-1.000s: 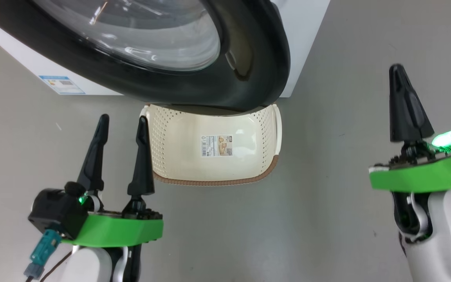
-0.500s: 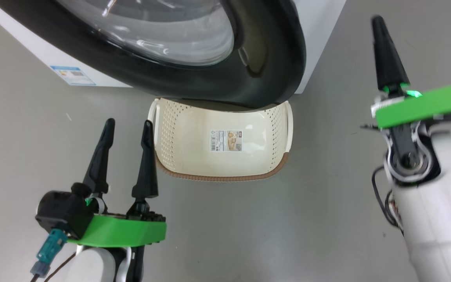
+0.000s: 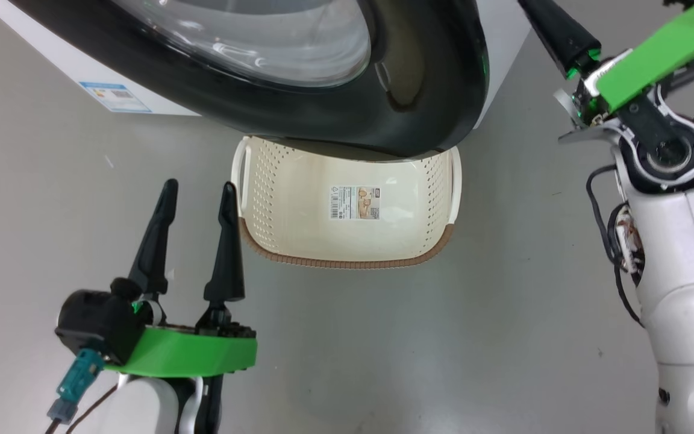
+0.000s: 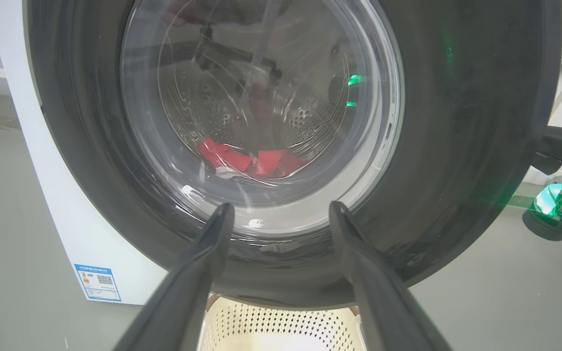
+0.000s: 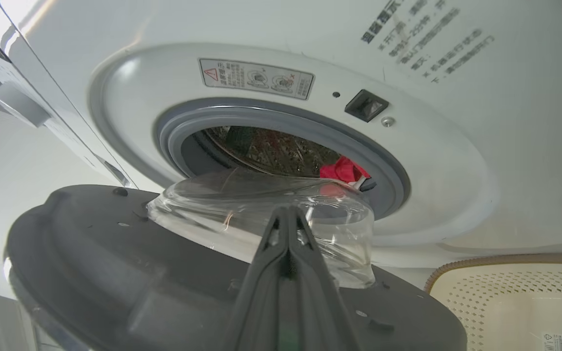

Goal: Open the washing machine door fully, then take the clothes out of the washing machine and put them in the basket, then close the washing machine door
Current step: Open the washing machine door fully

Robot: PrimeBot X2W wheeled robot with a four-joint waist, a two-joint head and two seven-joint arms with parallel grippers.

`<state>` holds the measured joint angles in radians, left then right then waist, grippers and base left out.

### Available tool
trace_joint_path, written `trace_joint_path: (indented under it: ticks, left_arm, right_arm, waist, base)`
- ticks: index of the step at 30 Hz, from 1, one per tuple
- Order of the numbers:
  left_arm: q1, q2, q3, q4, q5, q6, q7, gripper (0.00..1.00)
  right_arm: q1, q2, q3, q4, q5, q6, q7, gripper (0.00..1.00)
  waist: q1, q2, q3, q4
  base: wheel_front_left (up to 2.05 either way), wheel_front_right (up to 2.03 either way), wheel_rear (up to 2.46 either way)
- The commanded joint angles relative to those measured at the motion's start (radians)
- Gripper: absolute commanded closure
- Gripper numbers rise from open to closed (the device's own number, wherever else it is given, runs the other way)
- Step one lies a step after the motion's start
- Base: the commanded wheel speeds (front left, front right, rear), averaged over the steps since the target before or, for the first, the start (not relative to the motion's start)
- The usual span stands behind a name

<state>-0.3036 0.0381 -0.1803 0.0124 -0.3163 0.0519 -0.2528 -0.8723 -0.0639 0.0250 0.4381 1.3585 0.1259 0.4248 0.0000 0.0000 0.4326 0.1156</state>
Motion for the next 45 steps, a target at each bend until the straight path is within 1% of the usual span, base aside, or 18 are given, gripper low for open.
trace_joint_path:
  ticks: [1, 6, 9, 12, 22, 31, 39, 45]
  left_arm:
    - [-0.015, 0.012, 0.027, -0.023, 0.008, 0.0, -0.009, 0.0]
    - [-0.018, 0.012, 0.024, -0.025, 0.007, 0.003, -0.009, 0.0]
    - [-0.019, 0.012, 0.021, -0.026, 0.006, 0.005, -0.009, 0.0]
    - [-0.018, 0.012, 0.022, -0.027, 0.006, 0.007, -0.009, 0.0]
    - [-0.024, 0.012, 0.02, -0.026, 0.013, 0.011, -0.009, 0.0]
    - [-0.015, 0.012, 0.029, -0.023, 0.022, 0.011, -0.009, 0.0]
    - [-0.004, 0.012, 0.028, -0.019, 0.022, 0.018, -0.009, 0.0]
    - [0.013, 0.012, 0.021, -0.017, 0.011, 0.029, -0.009, 0.0]
  right_arm:
    - [-0.032, 0.014, 0.013, -0.015, 0.015, 0.005, 0.035, 1.0]
    - [-0.076, 0.013, 0.027, 0.016, 0.052, 0.005, 0.188, 1.0]
    - [-0.082, 0.01, 0.029, 0.011, 0.062, 0.005, 0.25, 1.0]
    - [-0.073, 0.009, 0.031, -0.012, 0.058, 0.005, 0.287, 1.0]
    - [0.0, 0.012, 0.025, -0.089, 0.055, 0.005, 0.334, 1.0]
    - [0.064, 0.013, 0.044, -0.104, 0.069, 0.005, 0.358, 1.0]
    - [0.115, 0.014, 0.09, -0.13, 0.113, 0.005, 0.358, 1.0]
    - [0.162, 0.014, 0.121, -0.153, 0.128, 0.005, 0.36, 1.0]
  waist:
    - [0.0, 0.0, 0.004, 0.002]
    - [0.0, 0.0, 0.012, 0.005]
    - [0.0, 0.0, 0.016, 0.006]
    - [0.0, 0.0, 0.019, 0.005]
    - [0.0, 0.0, 0.017, -0.007]
    - [0.0, 0.0, -0.001, -0.009]
    - [0.0, 0.0, -0.034, 0.005]
    - [0.0, 0.0, -0.066, 0.029]
  base:
    - [0.0, 0.0, 0.0]
    - [0.0, 0.0, 0.0]
    - [0.0, 0.0, 0.0]
    - [0.0, 0.0, 0.0]
    - [0.0, 0.0, 0.0]
    - [0.0, 0.0, 0.0]
    - [0.0, 0.0, 0.0]
    - [0.0, 0.0, 0.0]
